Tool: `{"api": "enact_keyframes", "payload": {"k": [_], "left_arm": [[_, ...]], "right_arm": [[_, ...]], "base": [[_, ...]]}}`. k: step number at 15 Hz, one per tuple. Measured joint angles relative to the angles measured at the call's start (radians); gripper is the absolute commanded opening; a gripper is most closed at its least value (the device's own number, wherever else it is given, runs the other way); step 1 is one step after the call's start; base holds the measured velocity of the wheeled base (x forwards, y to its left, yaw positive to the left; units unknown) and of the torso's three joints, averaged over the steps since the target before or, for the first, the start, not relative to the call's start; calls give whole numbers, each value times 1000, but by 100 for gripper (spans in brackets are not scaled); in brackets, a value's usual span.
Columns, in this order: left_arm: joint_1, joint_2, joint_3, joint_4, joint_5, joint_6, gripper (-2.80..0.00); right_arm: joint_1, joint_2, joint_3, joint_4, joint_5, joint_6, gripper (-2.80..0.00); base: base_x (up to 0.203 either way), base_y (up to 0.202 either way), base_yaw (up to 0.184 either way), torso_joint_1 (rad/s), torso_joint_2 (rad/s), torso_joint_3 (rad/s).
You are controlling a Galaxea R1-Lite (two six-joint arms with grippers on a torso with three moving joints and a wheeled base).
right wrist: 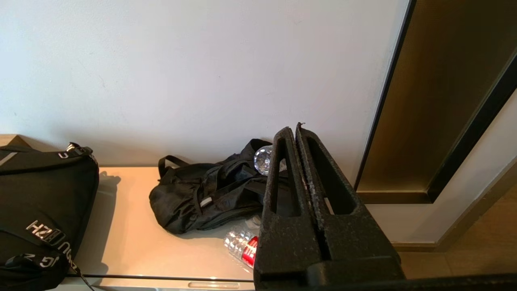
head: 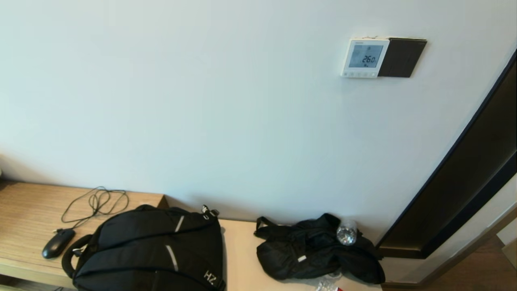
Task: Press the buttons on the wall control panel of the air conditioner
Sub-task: Turn off the central air conditioner
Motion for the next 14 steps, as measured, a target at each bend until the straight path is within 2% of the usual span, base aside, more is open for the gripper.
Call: {"api": "enact_keyframes", "payload": {"k": [7,11,14], "left_arm": [[0,0,0,-1,0,0,-280],[0,0,0,0,0,0,-280],[0,0,0,-1,0,0,-280]], "right_arm": [[1,0,-9,-1,-7,-18,-280],[2,41,-203,61,2,-18,-280],[-1,194,-378,34,3,-13,-280]], "base": [[0,0,0,0,0,0],[0,0,0,0,0,0],[0,0,0,0,0,0]]}}
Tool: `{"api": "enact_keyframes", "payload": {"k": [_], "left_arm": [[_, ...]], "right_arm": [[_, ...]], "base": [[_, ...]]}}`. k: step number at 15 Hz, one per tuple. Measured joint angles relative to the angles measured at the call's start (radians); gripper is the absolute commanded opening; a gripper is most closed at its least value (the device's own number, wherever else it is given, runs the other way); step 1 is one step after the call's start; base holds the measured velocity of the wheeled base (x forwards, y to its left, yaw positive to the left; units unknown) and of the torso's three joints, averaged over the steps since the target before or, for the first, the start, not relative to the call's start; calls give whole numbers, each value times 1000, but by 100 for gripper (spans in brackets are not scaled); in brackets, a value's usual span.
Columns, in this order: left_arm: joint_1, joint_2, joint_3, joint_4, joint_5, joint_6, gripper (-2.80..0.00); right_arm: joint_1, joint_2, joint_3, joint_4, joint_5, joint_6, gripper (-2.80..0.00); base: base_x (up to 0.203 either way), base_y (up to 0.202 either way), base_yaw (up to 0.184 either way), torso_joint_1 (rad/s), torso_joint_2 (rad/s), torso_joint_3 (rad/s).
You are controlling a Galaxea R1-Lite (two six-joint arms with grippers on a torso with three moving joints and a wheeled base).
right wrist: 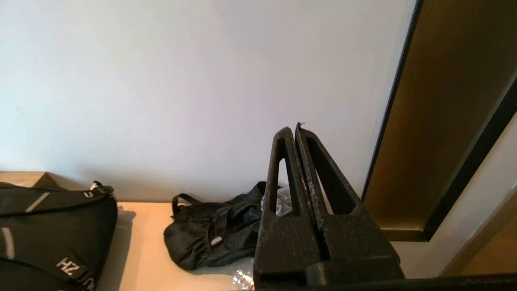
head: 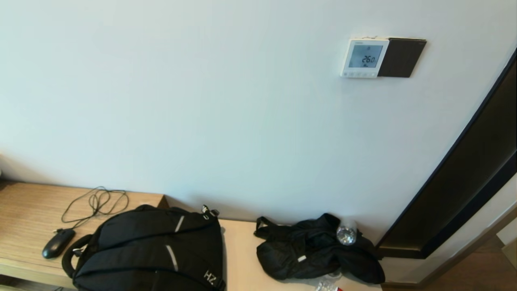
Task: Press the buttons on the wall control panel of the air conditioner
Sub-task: Turn off the central air conditioner
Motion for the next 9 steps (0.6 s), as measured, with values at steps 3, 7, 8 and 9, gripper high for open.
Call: {"api": "enact_keyframes", "payload": {"k": [3,7,8,9], "left_arm": [[0,0,0,0,1,0,-280],[0,0,0,0,0,0,-280],[0,0,0,0,0,0,-280],[0,0,0,0,0,0,-280]], "right_arm": [[-18,239,-137,-102,-9,10,-280],[-78,627,-337,-219,-18,51,-280],[-87,722,-395,-229,-24,64,-280],[-95,811,-453,-239,-33,74,-280]], "base": [[0,0,0,0,0,0],[0,0,0,0,0,0],[0,0,0,0,0,0],[0,0,0,0,0,0]]}}
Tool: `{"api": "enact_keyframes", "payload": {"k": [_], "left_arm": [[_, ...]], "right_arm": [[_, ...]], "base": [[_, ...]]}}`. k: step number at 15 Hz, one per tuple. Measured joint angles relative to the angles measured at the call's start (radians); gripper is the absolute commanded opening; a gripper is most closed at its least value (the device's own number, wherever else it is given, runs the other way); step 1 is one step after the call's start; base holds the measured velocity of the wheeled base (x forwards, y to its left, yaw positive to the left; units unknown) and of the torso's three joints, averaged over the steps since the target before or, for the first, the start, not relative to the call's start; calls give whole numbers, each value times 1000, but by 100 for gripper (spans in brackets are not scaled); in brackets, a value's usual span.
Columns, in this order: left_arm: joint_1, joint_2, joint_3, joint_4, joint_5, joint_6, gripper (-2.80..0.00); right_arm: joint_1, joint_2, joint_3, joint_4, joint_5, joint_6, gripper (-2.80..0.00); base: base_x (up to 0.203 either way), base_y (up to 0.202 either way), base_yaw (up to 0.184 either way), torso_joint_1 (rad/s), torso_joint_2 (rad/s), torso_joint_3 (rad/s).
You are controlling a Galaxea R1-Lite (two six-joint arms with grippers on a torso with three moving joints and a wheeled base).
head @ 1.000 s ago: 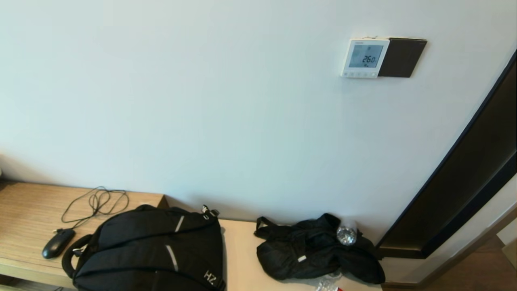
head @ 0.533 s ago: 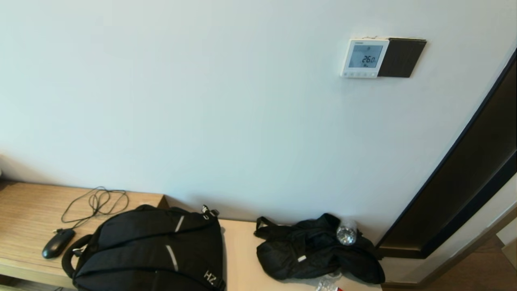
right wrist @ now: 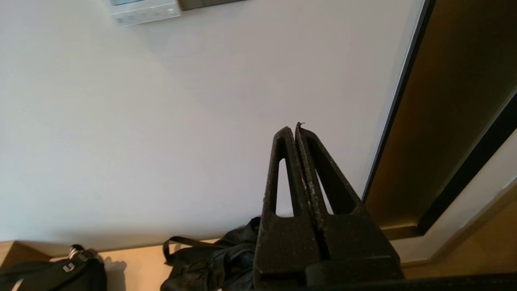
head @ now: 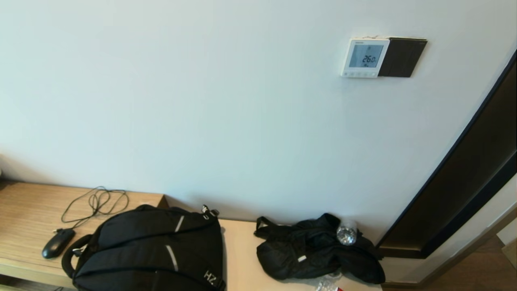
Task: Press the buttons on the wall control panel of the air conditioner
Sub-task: Turn off the central air conditioner
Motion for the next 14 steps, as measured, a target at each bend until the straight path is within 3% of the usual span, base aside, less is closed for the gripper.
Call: {"api": "enact_keyframes", "payload": {"k": [8,14], "left_arm": [[0,0,0,0,0,0,-280],[0,0,0,0,0,0,-280]], "right_arm": [[82,528,-464,-19,-165,16,-280],[168,739,-665,-10,-217,13,-280]], "base": [[0,0,0,0,0,0],[0,0,0,0,0,0]]}}
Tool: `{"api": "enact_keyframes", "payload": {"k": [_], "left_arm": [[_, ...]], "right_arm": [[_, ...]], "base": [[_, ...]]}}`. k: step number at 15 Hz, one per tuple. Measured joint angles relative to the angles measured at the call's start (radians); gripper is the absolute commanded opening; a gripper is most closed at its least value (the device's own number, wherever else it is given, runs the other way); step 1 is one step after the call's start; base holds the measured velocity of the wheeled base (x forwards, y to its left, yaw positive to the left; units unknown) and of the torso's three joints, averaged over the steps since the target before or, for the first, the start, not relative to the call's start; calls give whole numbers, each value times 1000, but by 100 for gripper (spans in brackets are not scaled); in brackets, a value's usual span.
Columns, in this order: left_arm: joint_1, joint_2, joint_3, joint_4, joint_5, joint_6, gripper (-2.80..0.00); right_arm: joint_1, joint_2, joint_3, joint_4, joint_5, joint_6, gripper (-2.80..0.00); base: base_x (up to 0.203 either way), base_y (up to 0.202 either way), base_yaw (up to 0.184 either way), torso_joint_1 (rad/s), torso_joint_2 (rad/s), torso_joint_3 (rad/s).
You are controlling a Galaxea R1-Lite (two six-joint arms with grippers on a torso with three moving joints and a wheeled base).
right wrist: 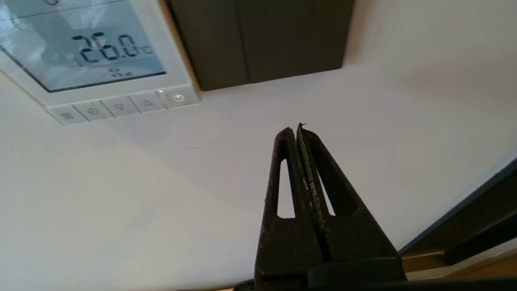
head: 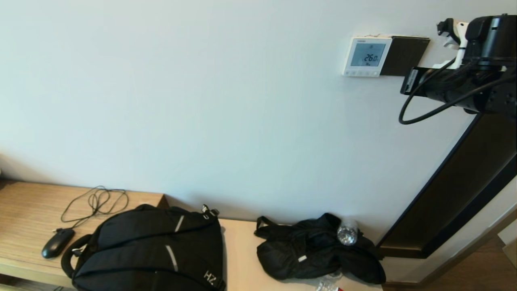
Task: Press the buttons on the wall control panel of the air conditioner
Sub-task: Turn off the central air conditioner
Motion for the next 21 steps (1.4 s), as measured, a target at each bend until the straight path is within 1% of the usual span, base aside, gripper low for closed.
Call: {"api": "enact_keyframes", "payload": {"k": [4,8,21], "left_arm": [[0,0,0,0,0,0,-280],[0,0,0,0,0,0,-280],[0,0,0,0,0,0,-280]], "right_arm": [[51,64,-71,2,-21,-2,-280],[75,97,-105,2,-21,-2,-280],[87,146,-167,0,-21,-3,-280]], "base": [[0,0,0,0,0,0],[0,0,0,0,0,0],[0,0,0,0,0,0]]}}
